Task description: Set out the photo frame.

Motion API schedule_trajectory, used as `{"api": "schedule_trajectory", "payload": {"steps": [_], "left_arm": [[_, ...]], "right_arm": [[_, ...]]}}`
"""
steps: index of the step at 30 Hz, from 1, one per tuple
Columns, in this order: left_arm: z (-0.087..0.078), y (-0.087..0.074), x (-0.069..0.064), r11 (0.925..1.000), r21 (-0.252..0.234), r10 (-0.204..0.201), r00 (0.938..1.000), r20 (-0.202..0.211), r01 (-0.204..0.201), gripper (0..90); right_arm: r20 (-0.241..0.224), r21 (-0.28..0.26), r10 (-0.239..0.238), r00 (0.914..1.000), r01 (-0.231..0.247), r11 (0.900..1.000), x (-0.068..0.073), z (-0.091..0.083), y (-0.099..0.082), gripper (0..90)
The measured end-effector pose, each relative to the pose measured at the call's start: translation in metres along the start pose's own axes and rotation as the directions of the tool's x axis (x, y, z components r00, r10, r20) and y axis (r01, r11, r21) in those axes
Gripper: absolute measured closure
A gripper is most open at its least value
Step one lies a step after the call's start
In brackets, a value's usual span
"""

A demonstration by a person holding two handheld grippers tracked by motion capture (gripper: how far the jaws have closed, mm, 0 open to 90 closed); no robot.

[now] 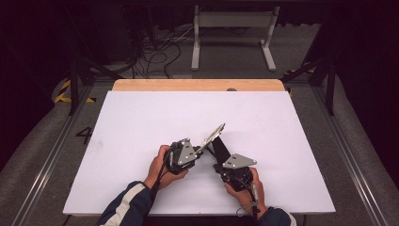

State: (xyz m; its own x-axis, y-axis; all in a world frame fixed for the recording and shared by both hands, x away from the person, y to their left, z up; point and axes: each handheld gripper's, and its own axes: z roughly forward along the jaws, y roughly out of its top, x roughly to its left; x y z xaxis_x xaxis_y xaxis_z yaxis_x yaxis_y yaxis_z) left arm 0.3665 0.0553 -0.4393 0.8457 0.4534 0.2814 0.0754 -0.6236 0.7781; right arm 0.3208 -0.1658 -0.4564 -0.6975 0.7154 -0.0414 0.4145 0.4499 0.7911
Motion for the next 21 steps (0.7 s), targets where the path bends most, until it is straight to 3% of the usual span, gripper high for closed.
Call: {"api": "schedule_trajectory", "payload": {"steps": [8, 15, 21], "left_arm": [[-0.002, 0.001, -0.003, 0.9997, 0.018, 0.014, 0.9999, -0.007, -0.014, 76.2], [-0.001, 0.004, -0.008, 0.9996, 0.021, -0.017, 0.9994, -0.029, 0.018, 75.3], [-0.006, 0.0, -0.003, 0.9973, -0.02, -0.071, 0.9975, 0.006, 0.071, 70.6]], "right_arm": [[0.005, 0.007, 0.005, 1.0, -0.005, 1.0, -0.005, 0.0, 0.0, 90.0], [0.031, -0.003, 0.013, 0.9995, -0.012, 0.9999, -0.014, -0.003, -0.001, 90.0], [0.03, -0.006, 0.009, 0.9995, -0.009, 0.9999, -0.017, -0.003, -0.001, 90.0]]}}
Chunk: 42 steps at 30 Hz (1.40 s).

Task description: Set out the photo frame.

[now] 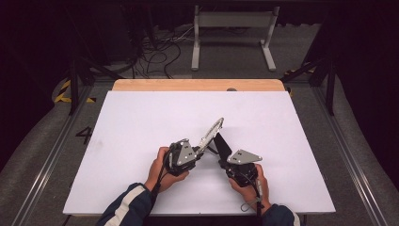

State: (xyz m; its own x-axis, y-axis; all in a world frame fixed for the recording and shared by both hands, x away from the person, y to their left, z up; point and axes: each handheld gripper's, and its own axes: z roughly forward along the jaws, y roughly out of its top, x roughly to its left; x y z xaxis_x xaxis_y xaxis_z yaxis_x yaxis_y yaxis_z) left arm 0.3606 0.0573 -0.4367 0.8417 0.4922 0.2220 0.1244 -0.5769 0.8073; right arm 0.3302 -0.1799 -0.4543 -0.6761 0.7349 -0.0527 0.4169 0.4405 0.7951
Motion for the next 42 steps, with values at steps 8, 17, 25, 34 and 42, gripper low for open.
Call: {"api": "schedule_trajectory", "payload": {"steps": [8, 17, 25, 34, 42], "left_arm": [[-0.005, 0.002, -0.002, 0.9991, -0.032, 0.028, 0.9996, -0.007, -0.028, 77.3], [0.001, -0.001, 0.005, 0.9995, -0.026, 0.02, 0.9993, 0.031, -0.019, 74.5], [0.0, 0.001, 0.0, 0.9977, -0.005, 0.068, 0.9977, -0.004, -0.068, 77.0], [-0.001, 0.002, -0.004, 0.9955, 0.007, 0.094, 0.9955, -0.003, -0.094, 76.9], [-0.004, 0.004, -0.011, 0.9946, 0.014, 0.103, 0.9946, -0.011, -0.103, 76.7]], "right_arm": [[-0.007, -0.003, -0.016, 0.9999, 0.016, 0.9999, 0.0, 0.0, 0.001, 89.5], [-0.011, 0.012, -0.011, 0.9999, 0.012, 0.9999, 0.001, 0.006, -0.002, 89.8], [-0.022, 0.009, 0.011, 0.9997, -0.01, 0.9999, -0.002, 0.006, -0.003, 90.0], [-0.033, 0.016, 0.018, 0.9993, -0.017, 0.9997, -0.004, 0.006, -0.004, 90.0], [-0.042, 0.025, 0.018, 0.999, -0.017, 0.9996, -0.006, 0.003, -0.003, 90.0]]}}
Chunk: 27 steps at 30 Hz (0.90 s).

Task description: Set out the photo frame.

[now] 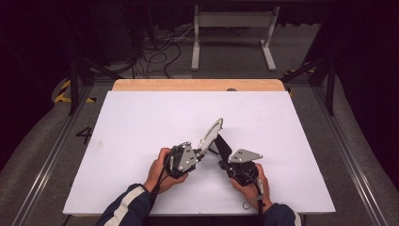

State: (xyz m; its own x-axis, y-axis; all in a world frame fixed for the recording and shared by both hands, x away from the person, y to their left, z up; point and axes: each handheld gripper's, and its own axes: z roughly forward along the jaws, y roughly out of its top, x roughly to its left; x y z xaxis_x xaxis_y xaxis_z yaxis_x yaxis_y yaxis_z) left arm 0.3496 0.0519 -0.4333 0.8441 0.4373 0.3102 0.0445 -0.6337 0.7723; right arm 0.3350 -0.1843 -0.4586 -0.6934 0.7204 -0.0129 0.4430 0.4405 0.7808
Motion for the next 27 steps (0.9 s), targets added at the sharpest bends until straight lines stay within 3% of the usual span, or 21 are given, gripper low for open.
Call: {"api": "schedule_trajectory", "payload": {"steps": [8, 18, 27], "left_arm": [[0.001, 0.003, -0.007, 1.0, -0.005, 0.007, 0.9999, 0.01, -0.007, 75.1], [0.002, 0.003, -0.007, 0.9999, -0.014, -0.006, 0.9997, 0.022, 0.006, 74.3], [0.007, -0.003, -0.003, 0.9997, -0.004, -0.022, 0.9976, 0.066, 0.022, 73.2]], "right_arm": [[0.007, 0.011, -0.007, 1.0, 0.006, 0.9999, -0.007, -0.003, -0.001, 90.0], [0.006, 0.013, -0.006, 1.0, 0.006, 0.9999, -0.014, -0.004, -0.002, 90.0], [0.03, 0.011, 0.005, 0.9995, -0.006, 0.9999, -0.021, -0.005, -0.002, 90.0]]}}
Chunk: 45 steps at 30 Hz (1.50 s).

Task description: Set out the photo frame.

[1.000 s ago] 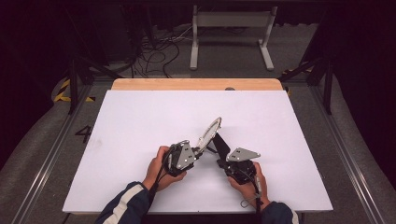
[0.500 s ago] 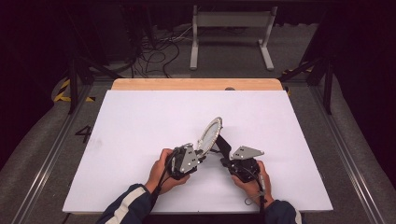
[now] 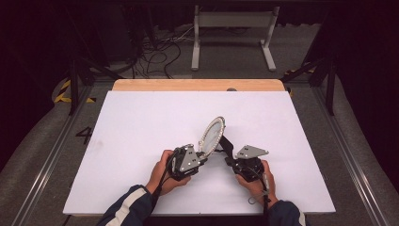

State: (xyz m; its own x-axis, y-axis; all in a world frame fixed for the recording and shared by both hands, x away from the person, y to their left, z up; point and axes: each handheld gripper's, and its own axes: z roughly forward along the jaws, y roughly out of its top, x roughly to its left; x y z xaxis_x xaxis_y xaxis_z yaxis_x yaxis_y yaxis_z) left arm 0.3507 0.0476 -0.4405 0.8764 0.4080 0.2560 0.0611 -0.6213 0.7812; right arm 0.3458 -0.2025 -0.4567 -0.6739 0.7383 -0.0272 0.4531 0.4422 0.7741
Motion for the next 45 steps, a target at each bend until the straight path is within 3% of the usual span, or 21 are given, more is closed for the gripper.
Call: {"api": "schedule_trajectory", "payload": {"steps": [14, 20, 25, 31, 36, 41, 45], "left_arm": [[0.006, -0.003, 0.001, 0.9998, 0.02, -0.006, 0.9999, 0.015, 0.006, 75.0], [0.002, -0.005, 0.005, 0.9997, 0.018, -0.019, 0.9998, 0.009, 0.019, 74.9], [0.001, -0.008, 0.007, 0.9994, 0.036, -0.003, 1.0, 0.001, 0.003, 74.5], [-0.011, -0.013, 0.013, 0.999, 0.042, -0.016, 0.9998, -0.011, 0.017, 73.3], [-0.027, -0.021, 0.02, 0.9981, 0.024, -0.056, 0.9981, -0.028, 0.056, 71.4], [-0.043, -0.032, 0.023, 0.9984, 0.014, -0.054, 0.9972, -0.052, 0.055, 69.6], [-0.055, -0.039, 0.025, 0.9965, -0.002, -0.084, 0.9946, -0.062, 0.084, 67.2]], "right_arm": [[0.014, -0.002, 0.01, 0.9998, -0.01, 0.9999, -0.011, 0.004, -0.001, 90.0], [0.031, 0.002, 0.026, 0.9992, -0.026, 0.9997, -0.016, 0.003, -0.002, 90.0], [0.038, 0.004, 0.028, 0.9989, -0.029, 0.9996, -0.019, 0.003, -0.002, 90.0], [0.035, -0.002, 0.033, 0.9988, -0.033, 0.9995, -0.02, 0.003, -0.002, 89.8], [0.021, -0.022, 0.025, 0.9995, -0.025, 0.9995, -0.016, -0.002, -0.002, 85.1], [-0.027, -0.072, -0.012, 0.9996, 0.01, 0.9974, 0.002, -0.01, 0.005, 78.5], [-0.046, -0.093, -0.024, 0.9987, 0.02, 0.9955, 0.011, -0.013, 0.007, 74.8]]}}
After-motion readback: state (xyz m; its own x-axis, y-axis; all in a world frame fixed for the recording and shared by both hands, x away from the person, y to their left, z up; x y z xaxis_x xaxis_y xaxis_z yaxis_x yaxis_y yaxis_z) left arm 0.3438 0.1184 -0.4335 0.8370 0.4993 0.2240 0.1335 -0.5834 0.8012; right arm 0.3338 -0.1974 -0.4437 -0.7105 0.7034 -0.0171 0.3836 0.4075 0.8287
